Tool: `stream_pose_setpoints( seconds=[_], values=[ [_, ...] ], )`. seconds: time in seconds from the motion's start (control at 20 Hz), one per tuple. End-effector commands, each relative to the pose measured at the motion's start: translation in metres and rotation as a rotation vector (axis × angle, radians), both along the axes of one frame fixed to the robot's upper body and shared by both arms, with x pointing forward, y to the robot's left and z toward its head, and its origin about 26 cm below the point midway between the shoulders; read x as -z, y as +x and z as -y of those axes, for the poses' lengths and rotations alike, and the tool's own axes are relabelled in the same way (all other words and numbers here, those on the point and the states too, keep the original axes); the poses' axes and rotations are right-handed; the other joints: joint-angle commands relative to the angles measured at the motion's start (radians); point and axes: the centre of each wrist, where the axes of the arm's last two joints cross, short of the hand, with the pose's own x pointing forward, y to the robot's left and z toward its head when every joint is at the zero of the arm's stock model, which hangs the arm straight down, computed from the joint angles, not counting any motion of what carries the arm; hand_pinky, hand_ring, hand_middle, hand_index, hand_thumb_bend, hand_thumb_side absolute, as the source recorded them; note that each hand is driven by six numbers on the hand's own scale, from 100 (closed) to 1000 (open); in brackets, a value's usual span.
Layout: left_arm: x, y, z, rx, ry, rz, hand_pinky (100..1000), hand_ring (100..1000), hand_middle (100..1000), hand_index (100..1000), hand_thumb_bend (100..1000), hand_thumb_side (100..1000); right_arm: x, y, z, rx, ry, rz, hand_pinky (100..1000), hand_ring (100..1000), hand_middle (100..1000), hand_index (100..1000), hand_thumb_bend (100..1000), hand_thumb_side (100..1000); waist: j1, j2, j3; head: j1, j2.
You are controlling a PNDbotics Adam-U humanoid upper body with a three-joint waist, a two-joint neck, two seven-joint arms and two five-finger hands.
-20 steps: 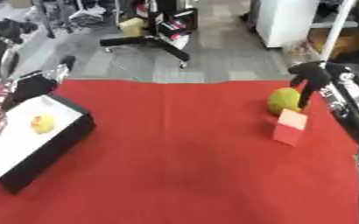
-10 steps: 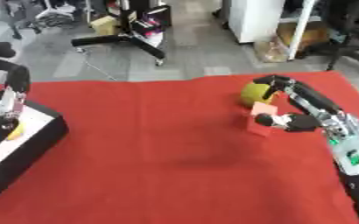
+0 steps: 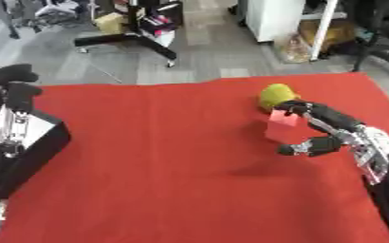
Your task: Pick up the objects with one hand, pass them to the other hand, and then place them into the box on the other side of the table.
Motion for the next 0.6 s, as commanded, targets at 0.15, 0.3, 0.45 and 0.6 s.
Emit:
stream_pose_setpoints(
  seconds=[0.15, 0.3, 0.45, 0.6],
  values=[
    [-0.004, -0.004, 0.004, 0.017, 0.0, 0.008, 772, 610, 643, 784, 281, 879, -0.016, 0.006, 0.006, 0.072, -0.047, 0.104, 949, 794, 901, 978, 771, 1000, 0.0, -0.006, 0.006, -0.007, 0.001],
    [-0.003, -0.005, 0.005, 0.014, 0.006, 0.003, 772, 610, 642, 784, 278, 884, -0.021, 0.008, 0.004, 0.101, -0.039, 0.184, 941, 740, 883, 970, 761, 1000, 0.001, -0.002, 0.01, -0.008, 0.0],
    [-0.003, -0.005, 0.006, 0.013, 0.009, -0.002, 772, 610, 643, 784, 275, 888, -0.029, 0.01, 0.003, 0.11, -0.02, 0.259, 941, 708, 872, 965, 757, 1000, 0.0, -0.001, 0.011, -0.01, 0.002],
    [-0.002, -0.006, 0.007, 0.015, 0.011, -0.007, 773, 610, 643, 784, 271, 893, -0.038, 0.011, 0.002, 0.114, 0.001, 0.312, 940, 683, 862, 959, 754, 1000, 0.0, -0.001, 0.01, -0.012, 0.003]
  ],
)
